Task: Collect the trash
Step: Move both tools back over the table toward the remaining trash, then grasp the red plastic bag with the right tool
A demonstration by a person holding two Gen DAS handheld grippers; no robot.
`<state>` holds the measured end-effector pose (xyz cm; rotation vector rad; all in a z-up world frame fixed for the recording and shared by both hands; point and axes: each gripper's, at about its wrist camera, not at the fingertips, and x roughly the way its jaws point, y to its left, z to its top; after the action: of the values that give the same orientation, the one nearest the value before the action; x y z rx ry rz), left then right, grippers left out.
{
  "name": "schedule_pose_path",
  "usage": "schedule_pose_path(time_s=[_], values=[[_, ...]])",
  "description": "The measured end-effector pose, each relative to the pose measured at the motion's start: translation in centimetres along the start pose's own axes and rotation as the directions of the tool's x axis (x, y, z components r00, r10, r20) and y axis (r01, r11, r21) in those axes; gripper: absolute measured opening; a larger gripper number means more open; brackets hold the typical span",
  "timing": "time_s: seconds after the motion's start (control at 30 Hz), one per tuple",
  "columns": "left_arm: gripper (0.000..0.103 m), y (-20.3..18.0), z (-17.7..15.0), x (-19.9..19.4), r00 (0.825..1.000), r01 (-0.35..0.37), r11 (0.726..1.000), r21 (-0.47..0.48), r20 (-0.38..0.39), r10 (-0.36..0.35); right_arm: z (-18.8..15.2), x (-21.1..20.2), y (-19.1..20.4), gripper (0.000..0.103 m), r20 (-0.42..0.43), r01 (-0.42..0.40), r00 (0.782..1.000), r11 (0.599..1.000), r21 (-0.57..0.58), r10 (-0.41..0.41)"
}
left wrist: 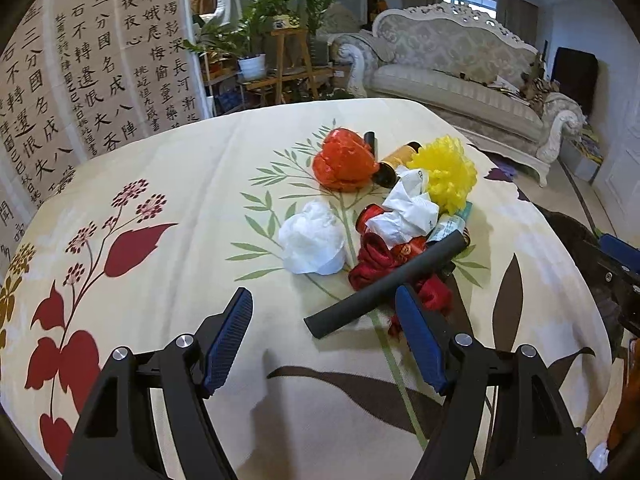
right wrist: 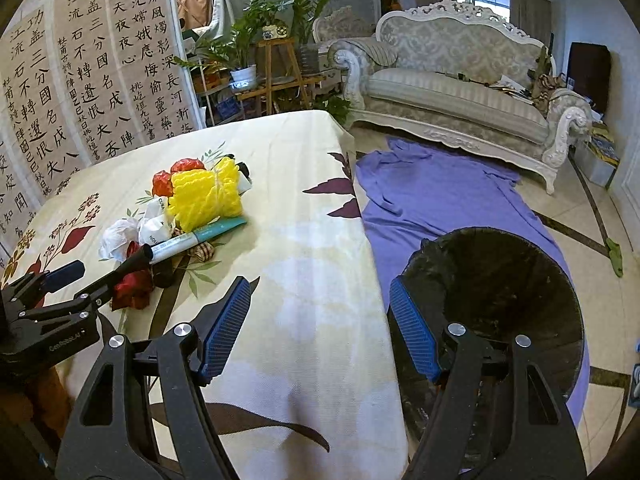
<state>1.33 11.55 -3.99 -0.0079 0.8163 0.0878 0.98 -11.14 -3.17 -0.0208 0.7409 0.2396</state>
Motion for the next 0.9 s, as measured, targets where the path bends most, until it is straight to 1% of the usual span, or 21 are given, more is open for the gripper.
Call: schedule_pose_path(time_s=[0.07, 0.17, 0.23, 0.27, 0.33, 0.37, 0.4, 0.43, 0.47, 0.5, 0.57, 0.63, 0.9], values=[[0.071, -0.2, 0.1, 0.2, 1.0, 0.01, 1.0, 0.009, -0.004, -0.01, -0.1, 0.2, 0.2, 0.07, -0.001, -0.001, 1.0, 1.0, 0.002, 0.001], [0.066, -0.5, 0.3, 0.4, 1.0, 0.025, 0.999, 0.027, -0.011, -0.025, -0.1, 0.5, 0.2, 0.07, -0.006, -0.006, 1.0, 1.0, 0.005, 0.006], [0.058, -0.8, 0.3, 0.5, 0.999, 0.034, 0.999, 0.041, -0.017, -0.034, -0.2, 0.6, 0.1, 0.07, -0.008, -0.009, 1.0, 1.0, 0.006, 0.009], [0.055, -0.9, 0.3, 0.6, 0.999, 0.037, 0.998, 0.047, -0.021, -0.036, -0.3, 0.7, 0.1, 0.07, -0.009, -0.011, 1.0, 1.0, 0.008, 0.011], [0.044, -1.1, 0.1, 0.7, 0.998, 0.051, 0.997, 0.058, -0.031, -0.049, -0.3, 0.8, 0.0, 0.07, -0.011, -0.013, 1.0, 1.0, 0.012, 0.013], [0.041, -1.2, 0.1, 0.7, 0.998, 0.056, 0.997, 0.06, -0.033, -0.054, -0.4, 0.8, 0.0, 0.07, -0.012, -0.014, 1.0, 1.0, 0.014, 0.014], [0.034, -1.3, 0.0, 0.7, 0.997, 0.066, 0.996, 0.062, -0.034, -0.064, -0.4, 0.9, 0.0, 0.07, -0.013, -0.015, 1.0, 1.0, 0.016, 0.015], [0.03, -1.4, 0.0, 0.7, 0.996, 0.079, 0.995, 0.06, -0.038, -0.077, -0.4, 0.9, 0.0, 0.07, -0.013, -0.014, 1.0, 1.0, 0.017, 0.015], [0.03, -1.5, -0.1, 0.7, 0.996, 0.077, 0.995, 0.061, -0.036, -0.075, -0.4, 1.0, 0.0, 0.07, -0.013, -0.015, 1.0, 1.0, 0.018, 0.015], [0.027, -1.5, -0.1, 0.6, 0.997, 0.074, 0.995, 0.064, -0.034, -0.072, -0.4, 1.0, 0.0, 0.07, -0.013, -0.016, 1.0, 1.0, 0.02, 0.016], [0.02, -1.6, -0.2, 0.5, 0.997, 0.07, 0.995, 0.068, -0.026, -0.068, -0.4, 1.1, 0.0, 0.07, -0.014, -0.017, 1.0, 1.0, 0.022, 0.018], [0.011, -1.6, -0.3, 0.4, 0.997, 0.068, 0.995, 0.066, -0.024, -0.067, -0.4, 1.1, 0.0, 0.07, -0.015, -0.019, 1.0, 1.0, 0.021, 0.019], [0.011, -1.1, -0.6, -1.0, 0.998, 0.069, 0.997, 0.041, 0.007, -0.069, -0.5, 1.1, 0.4, 0.07, -0.014, -0.03, 0.999, 1.0, 0.01, 0.03]])
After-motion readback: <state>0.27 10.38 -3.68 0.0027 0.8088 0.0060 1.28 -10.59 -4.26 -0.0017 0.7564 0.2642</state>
